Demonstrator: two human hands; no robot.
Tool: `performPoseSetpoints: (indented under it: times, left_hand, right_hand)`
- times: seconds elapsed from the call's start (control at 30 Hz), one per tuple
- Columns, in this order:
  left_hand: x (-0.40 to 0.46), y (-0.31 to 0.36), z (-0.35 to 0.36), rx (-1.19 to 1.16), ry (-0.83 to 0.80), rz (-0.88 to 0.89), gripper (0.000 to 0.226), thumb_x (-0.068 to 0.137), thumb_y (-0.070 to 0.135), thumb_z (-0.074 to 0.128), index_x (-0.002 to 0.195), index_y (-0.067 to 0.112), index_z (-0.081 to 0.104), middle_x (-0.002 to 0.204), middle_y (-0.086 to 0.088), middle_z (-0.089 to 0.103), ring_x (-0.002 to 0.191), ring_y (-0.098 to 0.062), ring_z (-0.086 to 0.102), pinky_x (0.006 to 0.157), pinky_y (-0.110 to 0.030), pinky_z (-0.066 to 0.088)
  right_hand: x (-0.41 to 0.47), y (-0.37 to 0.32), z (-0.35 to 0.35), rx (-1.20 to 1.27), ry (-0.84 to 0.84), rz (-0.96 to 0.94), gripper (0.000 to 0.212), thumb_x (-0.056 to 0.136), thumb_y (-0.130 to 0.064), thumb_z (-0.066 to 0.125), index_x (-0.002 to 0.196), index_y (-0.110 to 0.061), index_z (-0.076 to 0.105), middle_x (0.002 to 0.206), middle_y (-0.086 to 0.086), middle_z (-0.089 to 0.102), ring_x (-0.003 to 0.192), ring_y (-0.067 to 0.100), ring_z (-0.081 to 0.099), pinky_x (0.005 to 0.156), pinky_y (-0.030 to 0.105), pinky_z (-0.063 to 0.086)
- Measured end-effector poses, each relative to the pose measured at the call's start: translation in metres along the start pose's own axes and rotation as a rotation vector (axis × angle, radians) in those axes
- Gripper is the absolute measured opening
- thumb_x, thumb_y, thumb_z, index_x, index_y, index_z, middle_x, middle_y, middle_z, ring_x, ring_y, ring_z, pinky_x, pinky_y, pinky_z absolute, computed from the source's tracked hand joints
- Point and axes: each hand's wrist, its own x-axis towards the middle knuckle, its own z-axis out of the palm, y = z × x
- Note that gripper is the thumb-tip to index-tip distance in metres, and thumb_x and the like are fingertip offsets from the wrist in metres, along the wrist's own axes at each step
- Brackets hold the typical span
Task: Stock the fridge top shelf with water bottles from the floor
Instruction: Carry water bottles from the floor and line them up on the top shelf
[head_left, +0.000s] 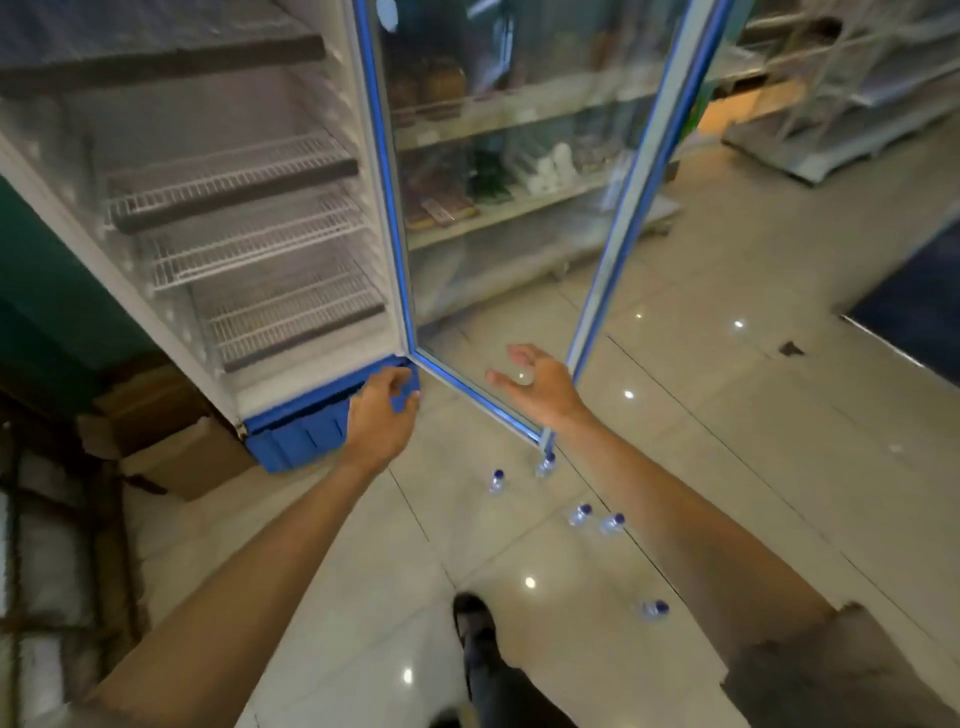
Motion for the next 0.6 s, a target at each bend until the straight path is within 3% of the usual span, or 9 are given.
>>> performPoseSetpoints:
  times: [0.1, 0.2, 0.4, 0.6]
  left_hand:
    - [-0.044, 0.001, 0.019, 0.002, -0.061, 0.008, 0.03, 0.091, 0.021, 0.063, 0.121, 0.015, 0.058, 0.116, 0.003, 0.062, 0.106, -0.012, 0.057, 0.097, -0.032, 0.044]
    - [-0.074, 0.009, 0.038, -0.02, -0.137, 0.013, 0.031, 0.093, 0.022, 0.061, 0.122, 0.015, 0.057, 0.117, 0.006, 0.059, 0.104, -0.008, 0.055, 0.088, -0.02, 0.04]
    - [-0.094, 0.022, 0.092, -0.026, -0.237, 0.003, 0.032, 0.093, 0.022, 0.061, 0.124, 0.015, 0.056, 0.119, 0.007, 0.059, 0.105, -0.009, 0.057, 0.087, -0.022, 0.044]
    - [-0.091, 0.024, 0.175, 0.0, -0.306, -0.094, 0.031, 0.093, 0.021, 0.062, 0.123, 0.015, 0.057, 0.12, 0.004, 0.06, 0.104, -0.009, 0.057, 0.085, -0.022, 0.045]
  right_hand:
    - [-0.043, 0.028, -0.016, 0.016, -0.028, 0.056, 0.064, 0.084, -0.045, 0.075, 0.137, -0.016, 0.055, 0.139, 0.002, 0.057, 0.129, 0.015, 0.052, 0.105, 0.025, 0.04]
    - [-0.075, 0.057, -0.03, 0.043, 0.011, 0.128, 0.066, 0.084, -0.046, 0.074, 0.139, -0.016, 0.054, 0.141, 0.002, 0.056, 0.132, 0.016, 0.05, 0.109, 0.03, 0.04]
    - [-0.108, 0.122, -0.061, 0.075, 0.067, 0.24, 0.062, 0.086, -0.038, 0.074, 0.138, -0.012, 0.053, 0.139, 0.003, 0.058, 0.13, 0.014, 0.052, 0.093, 0.019, 0.037]
    - [-0.105, 0.207, -0.084, 0.067, 0.061, 0.34, 0.059, 0.084, -0.039, 0.075, 0.135, -0.015, 0.056, 0.134, 0.004, 0.061, 0.125, 0.018, 0.056, 0.104, 0.038, 0.047]
